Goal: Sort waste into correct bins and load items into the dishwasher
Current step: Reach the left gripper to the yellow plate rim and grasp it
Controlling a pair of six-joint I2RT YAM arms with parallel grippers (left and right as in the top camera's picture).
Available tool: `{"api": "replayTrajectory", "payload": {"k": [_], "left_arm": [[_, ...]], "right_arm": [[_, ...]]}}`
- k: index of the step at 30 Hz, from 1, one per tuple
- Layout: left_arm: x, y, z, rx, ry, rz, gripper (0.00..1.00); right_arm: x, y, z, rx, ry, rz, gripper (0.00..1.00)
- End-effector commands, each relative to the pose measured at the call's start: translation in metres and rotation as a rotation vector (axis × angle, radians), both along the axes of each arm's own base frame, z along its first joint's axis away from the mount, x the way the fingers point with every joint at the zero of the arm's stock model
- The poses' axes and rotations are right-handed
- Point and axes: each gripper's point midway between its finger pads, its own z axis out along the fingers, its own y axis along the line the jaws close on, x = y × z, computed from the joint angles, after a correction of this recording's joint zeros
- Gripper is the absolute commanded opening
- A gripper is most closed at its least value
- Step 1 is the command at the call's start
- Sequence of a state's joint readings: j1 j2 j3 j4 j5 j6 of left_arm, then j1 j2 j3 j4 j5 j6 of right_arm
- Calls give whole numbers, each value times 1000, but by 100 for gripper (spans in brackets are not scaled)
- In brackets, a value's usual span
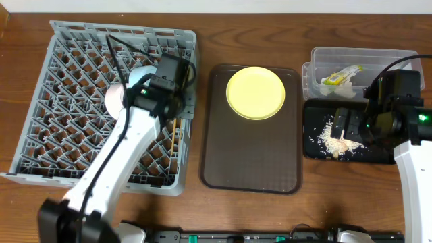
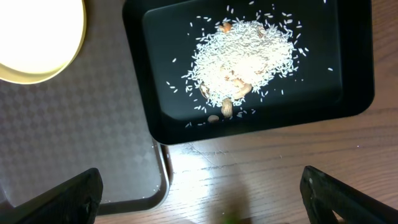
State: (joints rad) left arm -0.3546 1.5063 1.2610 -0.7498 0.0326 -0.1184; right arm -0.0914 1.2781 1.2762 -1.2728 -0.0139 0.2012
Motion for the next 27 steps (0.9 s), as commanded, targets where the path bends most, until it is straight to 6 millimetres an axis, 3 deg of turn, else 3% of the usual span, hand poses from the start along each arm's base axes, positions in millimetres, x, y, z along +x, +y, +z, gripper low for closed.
{"api": "replayTrajectory", "payload": {"k": [1,4,8,16,20,27], "left_arm": [[2,-46,33,-83,-111,-190,63],[7,-75,31,-82,-157,-284,71],[12,-118,12,-96,-174,-367,78],[5,-197,-61,-50,-162,-593,80],[-5,-219,-103,1,-135,-702,80],[-9,-217,-145,38,-67,-709,82]], "right_arm": [[3,-2,5,-5,-20,-13,99],[3,-2,5,-5,-21,-13,99],[3,-2,5,-5,-20,-13,99],[3,-2,5,-5,-19,-12,99],[3,-2,5,-5,-18,-12,99],[2,-2,4,-4,-14,-12,99]]}}
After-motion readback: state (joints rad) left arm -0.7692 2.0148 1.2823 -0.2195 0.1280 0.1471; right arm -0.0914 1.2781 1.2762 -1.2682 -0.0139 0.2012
